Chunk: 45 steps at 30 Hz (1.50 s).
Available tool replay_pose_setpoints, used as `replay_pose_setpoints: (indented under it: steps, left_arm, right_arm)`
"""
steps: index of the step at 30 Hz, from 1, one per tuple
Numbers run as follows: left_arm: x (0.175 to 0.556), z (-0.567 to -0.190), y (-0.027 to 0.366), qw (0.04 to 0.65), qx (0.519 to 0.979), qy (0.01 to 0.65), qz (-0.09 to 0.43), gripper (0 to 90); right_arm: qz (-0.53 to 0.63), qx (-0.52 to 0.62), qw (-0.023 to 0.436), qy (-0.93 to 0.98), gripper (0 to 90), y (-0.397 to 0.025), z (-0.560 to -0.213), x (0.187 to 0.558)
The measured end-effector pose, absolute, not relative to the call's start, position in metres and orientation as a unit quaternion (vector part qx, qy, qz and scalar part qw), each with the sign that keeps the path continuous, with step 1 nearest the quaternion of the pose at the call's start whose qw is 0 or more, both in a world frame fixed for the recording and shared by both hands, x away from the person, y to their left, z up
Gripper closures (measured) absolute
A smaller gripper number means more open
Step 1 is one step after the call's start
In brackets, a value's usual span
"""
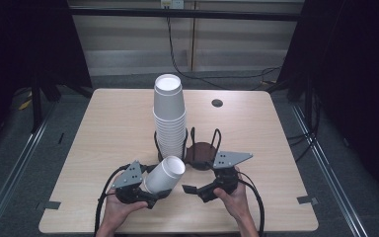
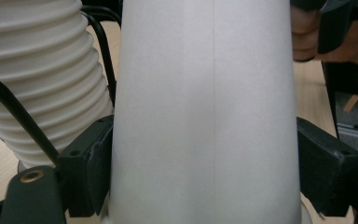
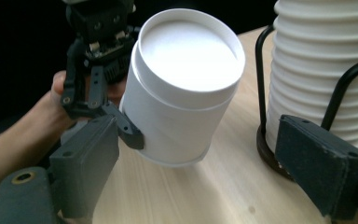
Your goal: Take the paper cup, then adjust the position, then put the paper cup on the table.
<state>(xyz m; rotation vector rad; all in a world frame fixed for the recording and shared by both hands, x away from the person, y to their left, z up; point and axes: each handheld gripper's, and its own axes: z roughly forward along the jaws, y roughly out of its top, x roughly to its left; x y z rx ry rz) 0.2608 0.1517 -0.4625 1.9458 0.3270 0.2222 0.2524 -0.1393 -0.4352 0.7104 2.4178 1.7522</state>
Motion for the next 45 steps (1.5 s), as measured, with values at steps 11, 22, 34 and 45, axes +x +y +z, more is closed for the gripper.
replay_pose_setpoints:
  steps: [11, 22, 34, 45]
  left_arm:
    - [0.261, -0.455, 0.143, 0.491, 0.859, 0.106, 0.102, 17.0]
    - [0.261, -0.453, 0.134, 0.44, 0.889, 0.087, 0.098, 16.9]
    - [0.263, -0.448, 0.126, 0.407, 0.906, 0.064, 0.094, 17.0]
    - [0.268, -0.452, 0.122, 0.37, 0.923, 0.058, 0.089, 17.0]
  right_arm:
    - [0.52, 0.223, 0.036, 0.824, 13.4, -0.139, -0.434, 0.252]
    - [0.462, 0.215, 0.023, 0.86, 13.4, -0.138, -0.436, 0.261]
    - [0.406, 0.195, 0.015, 0.893, 13.6, -0.131, -0.427, 0.266]
    - [0.378, 0.179, -0.006, 0.908, 13.5, -0.13, -0.427, 0.274]
